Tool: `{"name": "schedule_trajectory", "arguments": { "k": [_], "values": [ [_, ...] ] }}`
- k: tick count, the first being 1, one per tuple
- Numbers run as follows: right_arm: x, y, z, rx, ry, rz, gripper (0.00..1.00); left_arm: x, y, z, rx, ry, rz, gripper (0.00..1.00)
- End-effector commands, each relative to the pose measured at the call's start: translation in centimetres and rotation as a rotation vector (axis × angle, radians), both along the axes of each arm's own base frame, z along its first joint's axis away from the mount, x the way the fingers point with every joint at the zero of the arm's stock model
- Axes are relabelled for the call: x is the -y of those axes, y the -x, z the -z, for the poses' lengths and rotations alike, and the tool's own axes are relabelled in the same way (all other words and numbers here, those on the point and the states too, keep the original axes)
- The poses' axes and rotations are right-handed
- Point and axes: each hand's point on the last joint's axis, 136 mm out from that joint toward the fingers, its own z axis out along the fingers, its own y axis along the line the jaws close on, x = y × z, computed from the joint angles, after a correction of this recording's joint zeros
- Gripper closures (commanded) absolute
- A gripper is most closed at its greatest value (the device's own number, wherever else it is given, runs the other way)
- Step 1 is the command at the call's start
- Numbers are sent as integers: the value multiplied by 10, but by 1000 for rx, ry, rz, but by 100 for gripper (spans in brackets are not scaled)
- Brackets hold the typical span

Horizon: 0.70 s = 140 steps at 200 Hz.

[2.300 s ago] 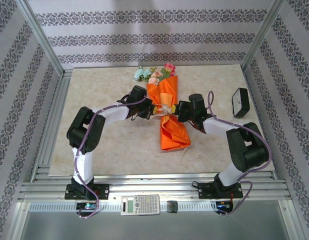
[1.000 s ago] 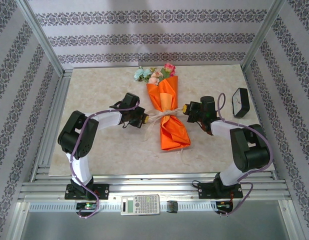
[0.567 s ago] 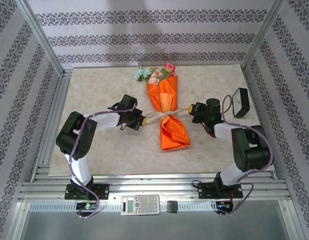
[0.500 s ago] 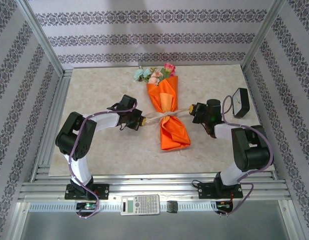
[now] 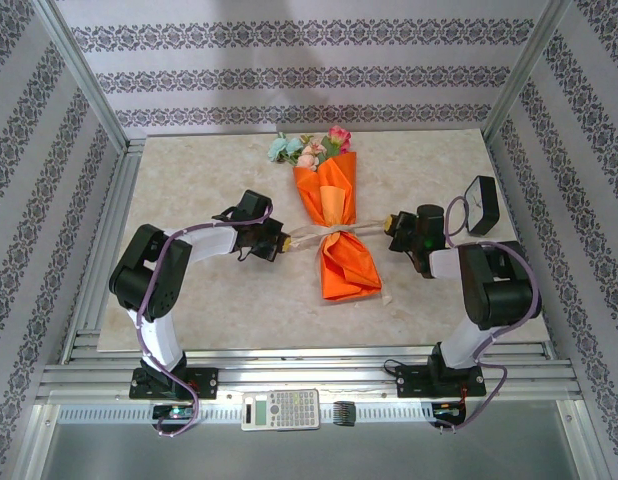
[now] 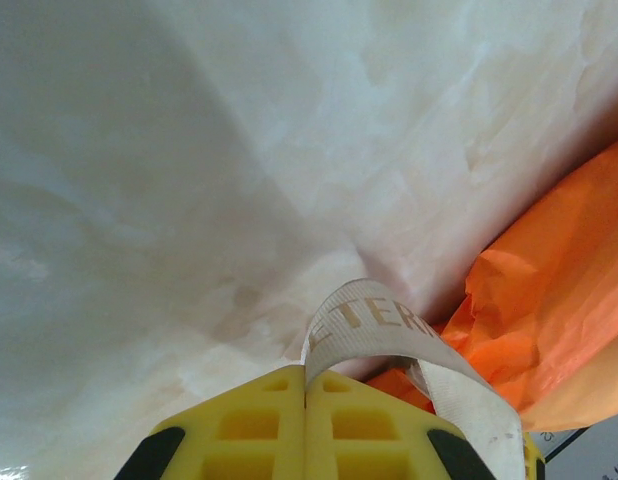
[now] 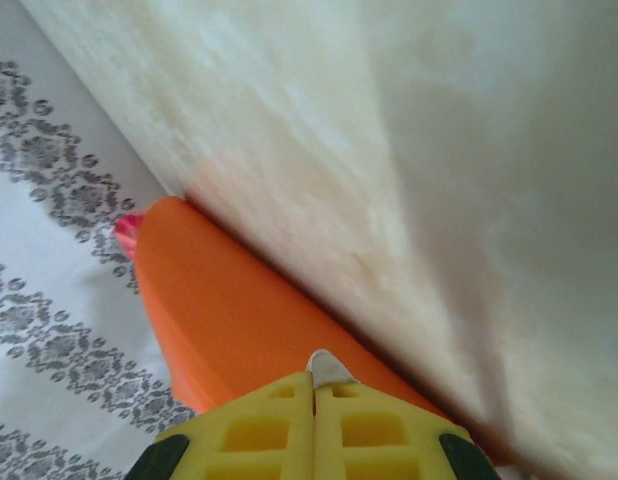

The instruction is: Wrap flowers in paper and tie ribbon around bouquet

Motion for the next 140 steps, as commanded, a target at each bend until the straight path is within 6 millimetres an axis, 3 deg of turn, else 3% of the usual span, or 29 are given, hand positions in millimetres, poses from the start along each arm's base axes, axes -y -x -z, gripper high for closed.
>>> {"name": "schedule_trajectory", "arguments": {
  "k": [1,10,24,63,98,140],
  "values": [
    [-7,-10,-6,23,-1,-56,76,7,-2,-9,12,10,44,100],
    [-14,-6,-9,7,6,-90,66,13,-3,-12,16,22,60,100],
    [-22,7,-18,-18,44,-136,58,20,-4,-16,27,36,76,100],
    [-52,45,-32,-92,117,-273,51,26,-4,-20,36,39,88,100],
    [-78,41,-31,-92,131,-365,53,26,-4,-19,37,37,91,100],
    [-83,21,-29,-91,169,-407,61,25,-4,-20,37,33,92,100]
  ]
}}
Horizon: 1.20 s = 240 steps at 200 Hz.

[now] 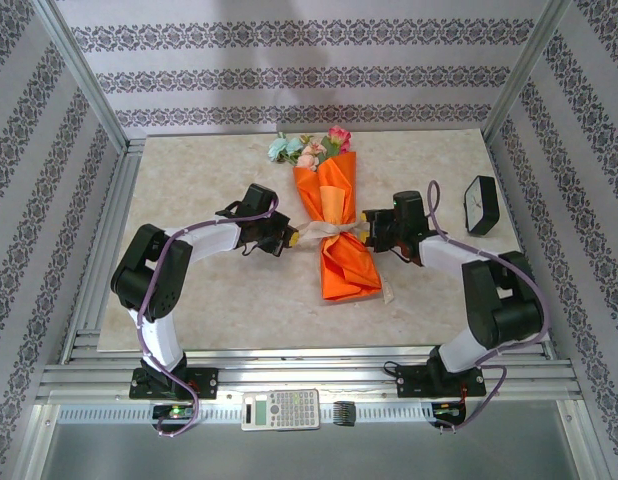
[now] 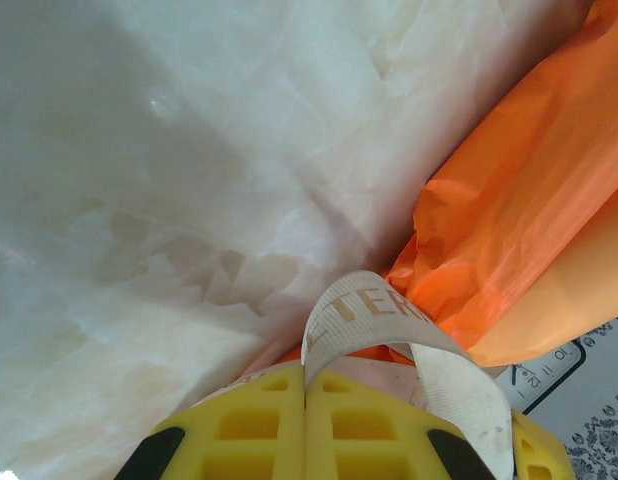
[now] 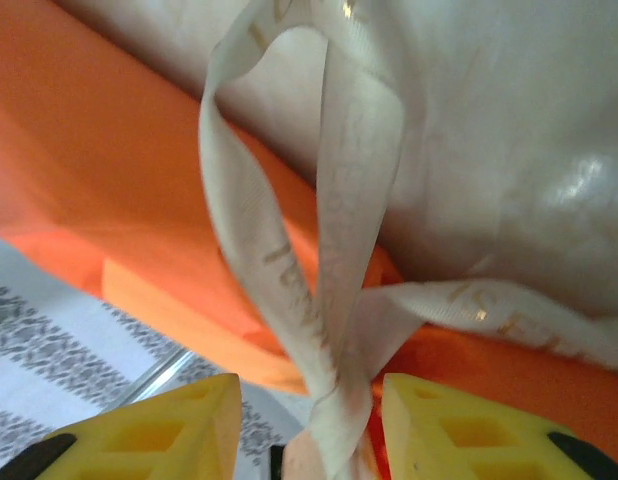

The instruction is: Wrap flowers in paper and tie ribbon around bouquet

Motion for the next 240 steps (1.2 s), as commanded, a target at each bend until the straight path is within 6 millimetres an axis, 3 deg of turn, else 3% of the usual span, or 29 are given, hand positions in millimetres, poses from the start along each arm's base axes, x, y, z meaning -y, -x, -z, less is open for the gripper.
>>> {"name": "schedule_trajectory", "arguments": {
  "k": [1,24,71,86,108,139,169,201,240],
  "values": [
    [-4,-8,-2,1,37,-53,61,3,1,1,-6,-12,20,100],
    [-7,-15,3,-10,50,-73,63,2,1,2,-9,-16,18,100],
    [-6,-13,10,-29,52,-66,87,2,0,2,-9,-19,15,100],
    [-3,-12,13,-39,56,-61,85,1,0,1,-7,-21,14,100],
    [-3,-13,14,-43,56,-65,66,2,-1,1,-5,-22,16,100],
    [-4,-15,16,-45,62,-64,65,2,-1,2,-7,-23,17,100],
    [-5,-18,21,-49,65,-66,73,2,-1,1,-7,-22,19,100],
    [-1,-20,18,-37,80,-51,100,2,0,2,-10,-26,22,100],
    [4,-19,8,-23,76,-42,100,-8,2,5,-18,-56,19,100]
  ]
}}
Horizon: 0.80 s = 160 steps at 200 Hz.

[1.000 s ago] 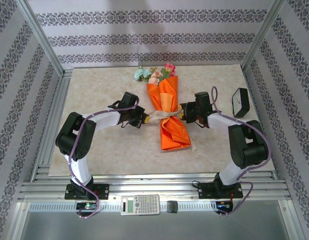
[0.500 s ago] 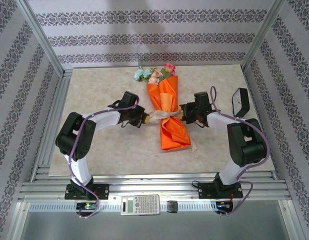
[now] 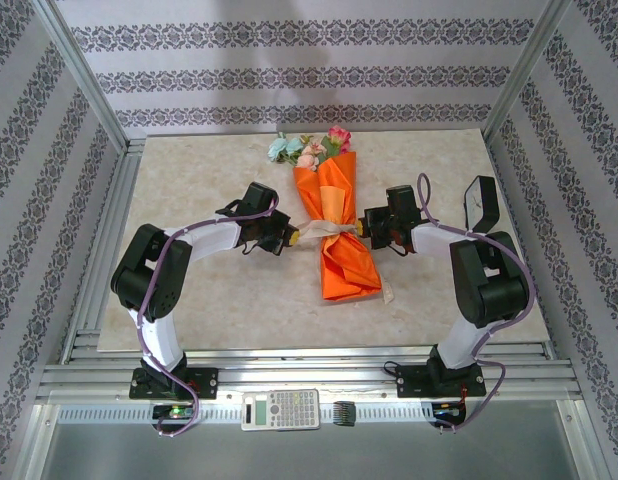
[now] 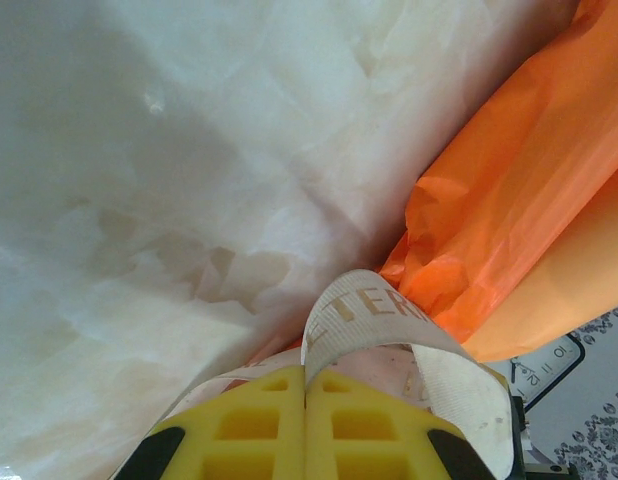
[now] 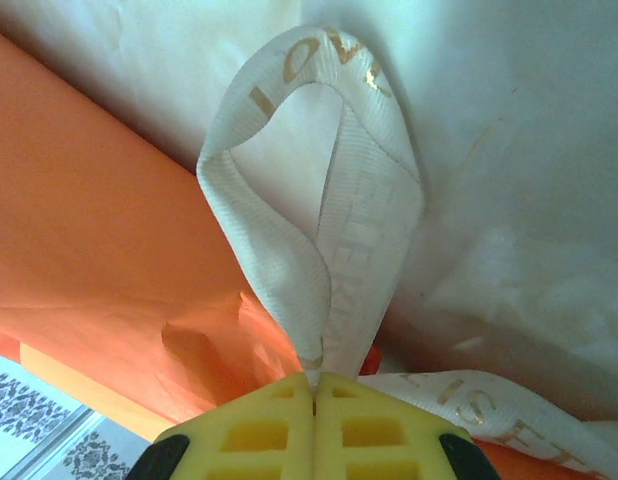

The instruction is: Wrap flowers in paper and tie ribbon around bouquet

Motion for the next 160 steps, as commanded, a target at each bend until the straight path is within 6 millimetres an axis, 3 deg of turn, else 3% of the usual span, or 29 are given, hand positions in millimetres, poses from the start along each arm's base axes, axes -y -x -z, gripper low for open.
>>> {"name": "schedule_trajectory", "arguments": {
  "k": [1,94,160],
  "values": [
    [7,-5,-15,36,12,12,100,-8,3,7,-19,-49,11,100],
    [37,-6,-13,32,16,55,100,-37,8,22,-49,-92,-18,100],
    [52,-6,-6,22,22,82,100,-43,11,29,-66,-94,-37,100]
  ]
}}
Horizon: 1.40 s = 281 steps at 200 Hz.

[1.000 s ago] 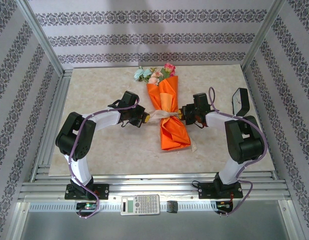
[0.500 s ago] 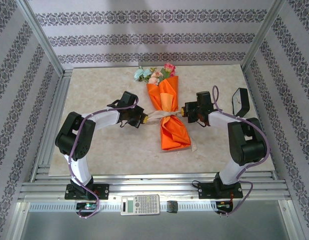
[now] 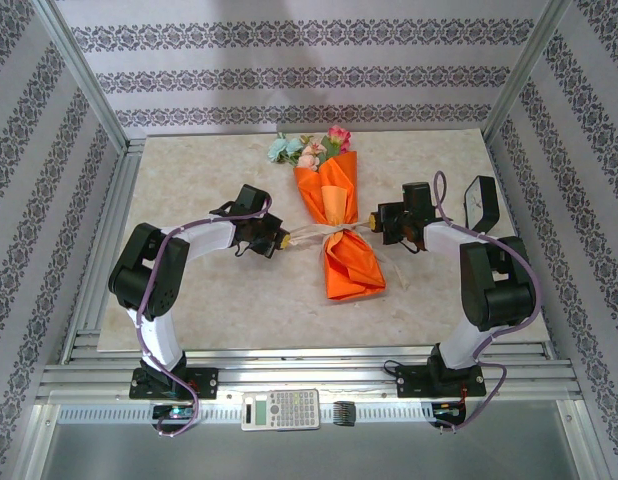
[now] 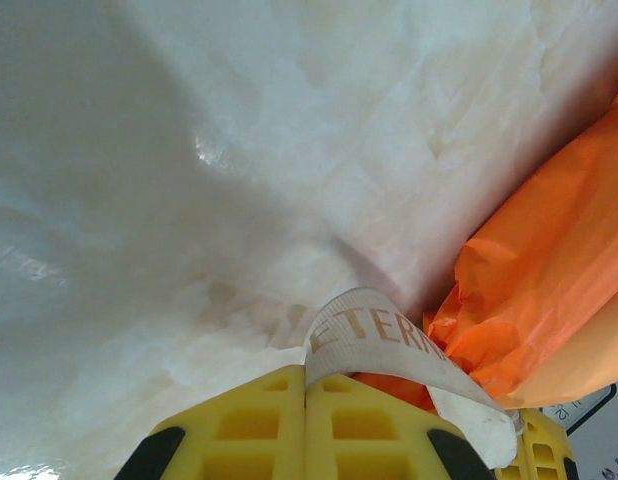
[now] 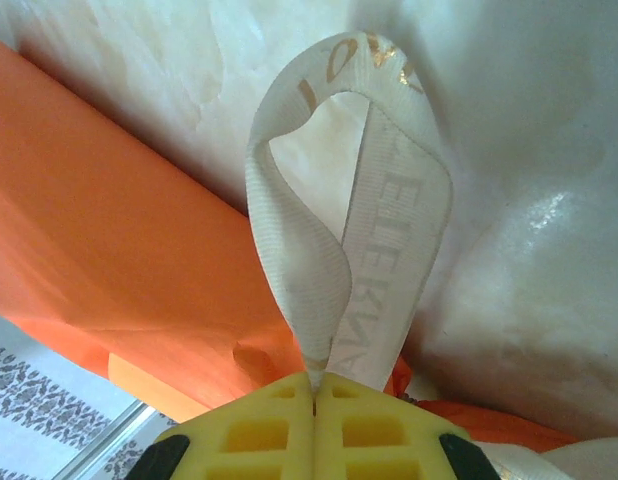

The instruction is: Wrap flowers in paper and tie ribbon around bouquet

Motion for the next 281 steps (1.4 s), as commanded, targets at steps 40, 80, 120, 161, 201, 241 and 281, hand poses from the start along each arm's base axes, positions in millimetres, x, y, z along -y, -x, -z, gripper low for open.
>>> {"name": "schedule_trajectory", "arguments": {
  "k": [40,80,120,161,201,241,281],
  "values": [
    [27,4,7,-7,49,32,100,-25,13,19,-54,-41,-42,100],
    [34,4,9,-6,58,40,100,-36,13,20,-53,-47,-61,100],
    [40,1,10,-3,62,52,100,-45,11,20,-54,-45,-81,100],
    [47,-5,8,8,75,59,100,-49,10,21,-56,-43,-95,100],
    [55,-10,6,21,77,77,100,-56,10,22,-57,-42,-106,100],
    [55,-13,7,23,80,72,100,-59,9,22,-55,-37,-115,100],
    [60,-9,8,13,91,89,100,-60,9,22,-58,-35,-121,100]
  ]
}}
